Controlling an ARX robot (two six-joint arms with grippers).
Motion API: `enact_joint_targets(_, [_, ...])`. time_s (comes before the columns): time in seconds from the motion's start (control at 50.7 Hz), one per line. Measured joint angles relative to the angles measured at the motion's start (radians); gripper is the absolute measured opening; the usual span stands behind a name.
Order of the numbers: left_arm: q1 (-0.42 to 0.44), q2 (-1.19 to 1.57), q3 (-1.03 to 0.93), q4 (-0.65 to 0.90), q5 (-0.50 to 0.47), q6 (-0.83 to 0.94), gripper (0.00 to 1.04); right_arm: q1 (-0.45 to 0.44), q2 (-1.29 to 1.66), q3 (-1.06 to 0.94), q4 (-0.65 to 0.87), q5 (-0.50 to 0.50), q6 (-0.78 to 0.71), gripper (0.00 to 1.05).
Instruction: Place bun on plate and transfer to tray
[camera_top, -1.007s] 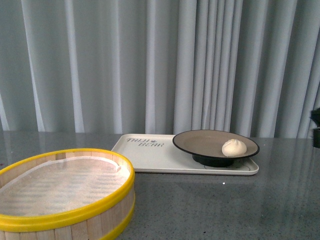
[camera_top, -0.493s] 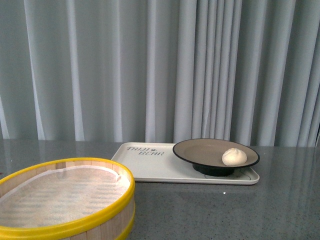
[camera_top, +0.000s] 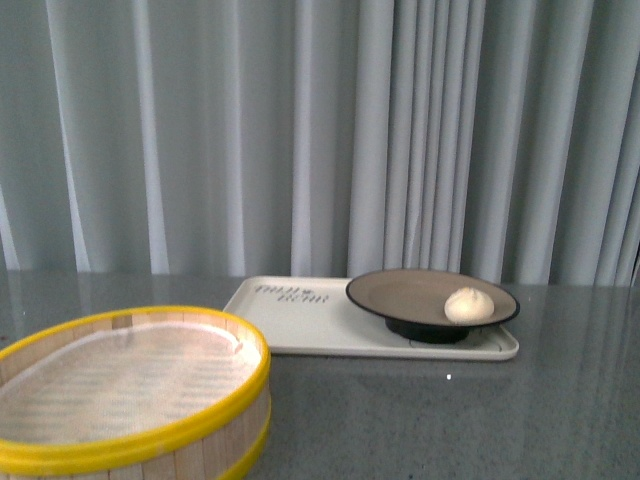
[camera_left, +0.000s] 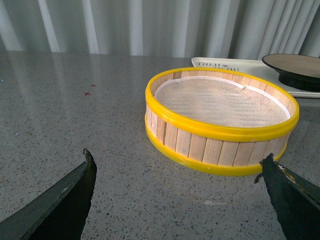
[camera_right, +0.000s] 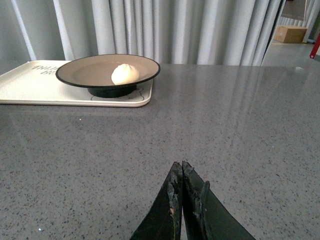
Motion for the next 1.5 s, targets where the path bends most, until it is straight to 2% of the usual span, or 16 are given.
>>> enact_joint_targets(0.217, [0.000, 0.000, 0.000, 0.000, 0.000, 0.000, 0.98, 0.000, -0.112, -0.032, -0.079, 0.000, 0.000, 0.02])
enact_joint_targets(0.355, [0.000, 0.000, 0.000, 0.000, 0.000, 0.000, 0.98, 0.000, -0.148, -0.072, -0.071, 0.000, 0.000, 0.02])
enact_joint_targets(0.691, [0.000, 0.000, 0.000, 0.000, 0.000, 0.000, 0.98, 0.000, -0.364, -0.073, -0.274, 0.000, 0.001, 0.02])
enact_joint_targets(1.263, [0.000, 0.000, 0.000, 0.000, 0.000, 0.000, 0.98, 0.000, -0.541, -0.073, -0.448, 0.000, 0.001, 0.02])
enact_joint_targets(1.362, [0.000, 0.000, 0.000, 0.000, 0.000, 0.000, 0.98, 0.000, -0.663, -0.072, -0.607, -0.002, 0.001, 0.02])
enact_joint_targets(1.5, [0.000, 0.000, 0.000, 0.000, 0.000, 0.000, 0.98, 0.000, -0.711, -0.072, -0.622, -0.002, 0.001, 0.02])
